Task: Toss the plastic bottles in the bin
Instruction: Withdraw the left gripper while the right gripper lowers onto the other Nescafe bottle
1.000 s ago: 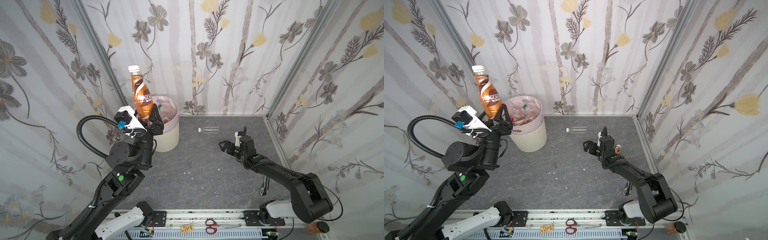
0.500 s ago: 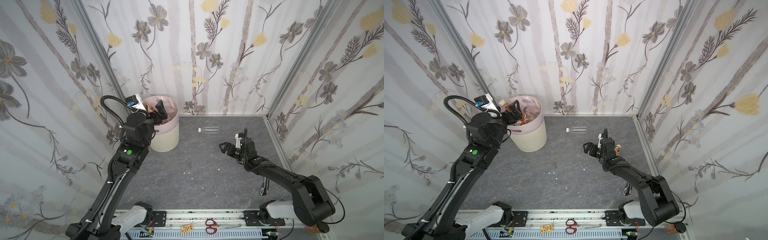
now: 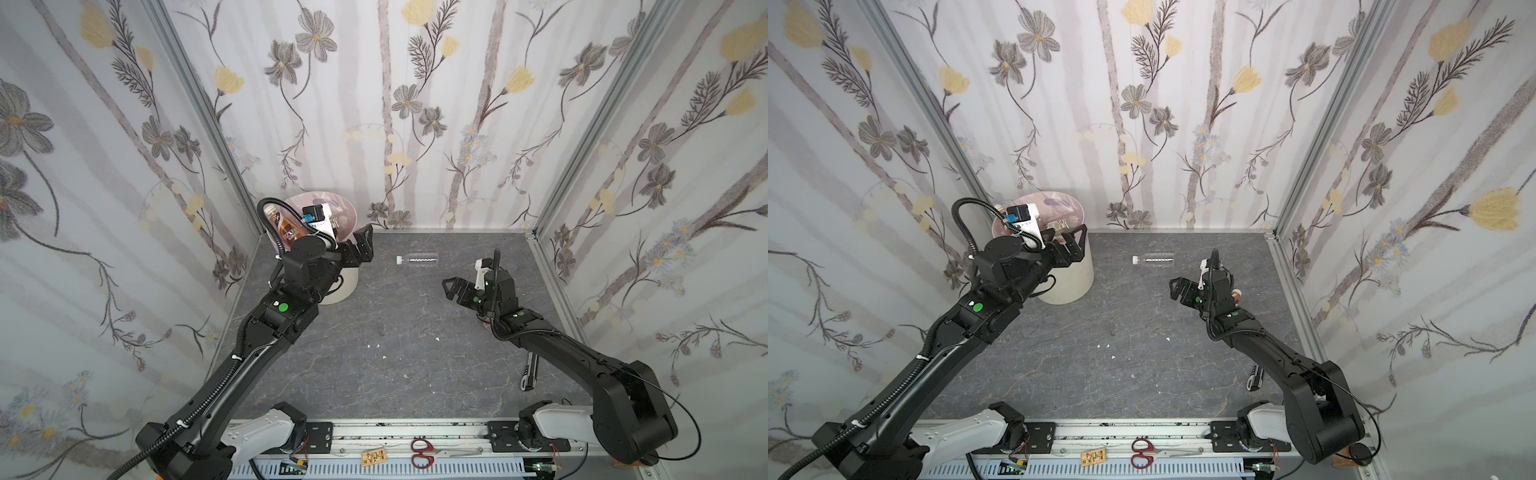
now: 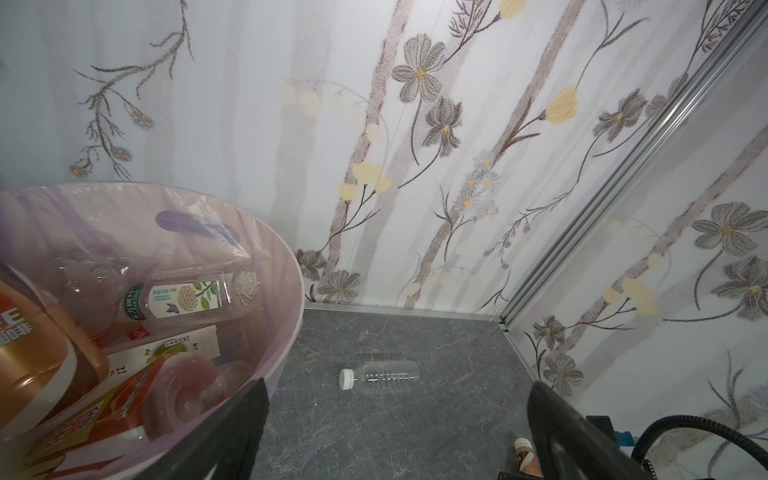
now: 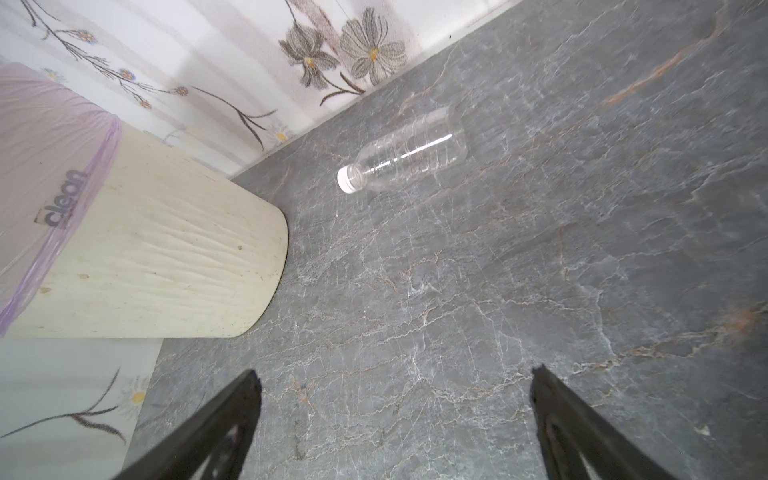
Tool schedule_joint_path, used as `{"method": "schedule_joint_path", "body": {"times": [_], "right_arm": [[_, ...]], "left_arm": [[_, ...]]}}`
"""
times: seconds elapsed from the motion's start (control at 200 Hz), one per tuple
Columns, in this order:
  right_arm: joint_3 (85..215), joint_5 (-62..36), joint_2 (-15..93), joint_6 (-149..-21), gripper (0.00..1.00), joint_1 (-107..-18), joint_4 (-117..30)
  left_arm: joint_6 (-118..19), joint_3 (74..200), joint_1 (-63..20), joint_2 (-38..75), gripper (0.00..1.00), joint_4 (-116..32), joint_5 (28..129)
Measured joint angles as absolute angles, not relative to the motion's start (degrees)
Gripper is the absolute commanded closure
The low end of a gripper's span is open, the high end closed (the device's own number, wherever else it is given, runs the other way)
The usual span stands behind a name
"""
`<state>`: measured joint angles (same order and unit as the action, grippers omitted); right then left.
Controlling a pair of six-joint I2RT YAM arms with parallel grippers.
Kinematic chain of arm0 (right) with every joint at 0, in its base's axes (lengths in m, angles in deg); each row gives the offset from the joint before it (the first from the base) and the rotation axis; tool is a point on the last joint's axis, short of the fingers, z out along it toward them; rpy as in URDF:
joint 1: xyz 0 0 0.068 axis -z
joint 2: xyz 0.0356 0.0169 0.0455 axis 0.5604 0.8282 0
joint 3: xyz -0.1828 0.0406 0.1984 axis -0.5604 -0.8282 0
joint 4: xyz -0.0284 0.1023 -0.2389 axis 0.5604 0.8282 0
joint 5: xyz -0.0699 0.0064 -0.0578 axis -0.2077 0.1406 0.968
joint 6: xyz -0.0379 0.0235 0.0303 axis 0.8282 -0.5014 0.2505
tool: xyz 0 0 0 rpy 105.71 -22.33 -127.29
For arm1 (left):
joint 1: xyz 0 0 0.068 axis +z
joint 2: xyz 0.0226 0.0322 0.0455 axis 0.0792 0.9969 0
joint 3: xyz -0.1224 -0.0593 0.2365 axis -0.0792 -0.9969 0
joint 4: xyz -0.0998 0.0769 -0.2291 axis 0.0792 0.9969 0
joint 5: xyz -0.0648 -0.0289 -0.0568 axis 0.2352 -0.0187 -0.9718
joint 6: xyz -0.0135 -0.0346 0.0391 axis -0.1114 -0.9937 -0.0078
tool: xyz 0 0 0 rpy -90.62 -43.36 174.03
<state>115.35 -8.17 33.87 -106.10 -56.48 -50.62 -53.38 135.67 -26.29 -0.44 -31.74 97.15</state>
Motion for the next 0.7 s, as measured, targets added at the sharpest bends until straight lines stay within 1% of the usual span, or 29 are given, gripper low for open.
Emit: {"method": "schedule_joint_path", "body": {"times": [0.14, 0.275, 0.415, 0.585, 0.704], "right_arm": [[115.4, -6.3, 33.0, -105.0, 0.00, -56.5, -49.2], [115.7, -3.9, 32.0, -103.8, 0.00, -55.7, -46.7], [115.7, -0.4, 29.3, -102.9, 0.00, -52.0, -45.1], [114.7, 3.9, 28.4, -103.2, 0.00, -45.2, -43.1], [115.8, 6.2, 31.4, -104.2, 0.00, -42.7, -39.9]], "left_arm": [[-53.4, 137.9, -26.5, -1.9, 0.00, -32.3, 97.9], [-53.3, 140.3, -26.5, -0.7, 0.00, -32.0, 97.2], [-54.3, 140.5, -26.9, 1.7, 0.00, -31.8, 94.2], [-55.7, 139.7, -31.8, 5.7, 0.00, -31.5, 92.3], [-56.5, 138.3, -36.2, 9.7, 0.00, -32.5, 92.2]]}}
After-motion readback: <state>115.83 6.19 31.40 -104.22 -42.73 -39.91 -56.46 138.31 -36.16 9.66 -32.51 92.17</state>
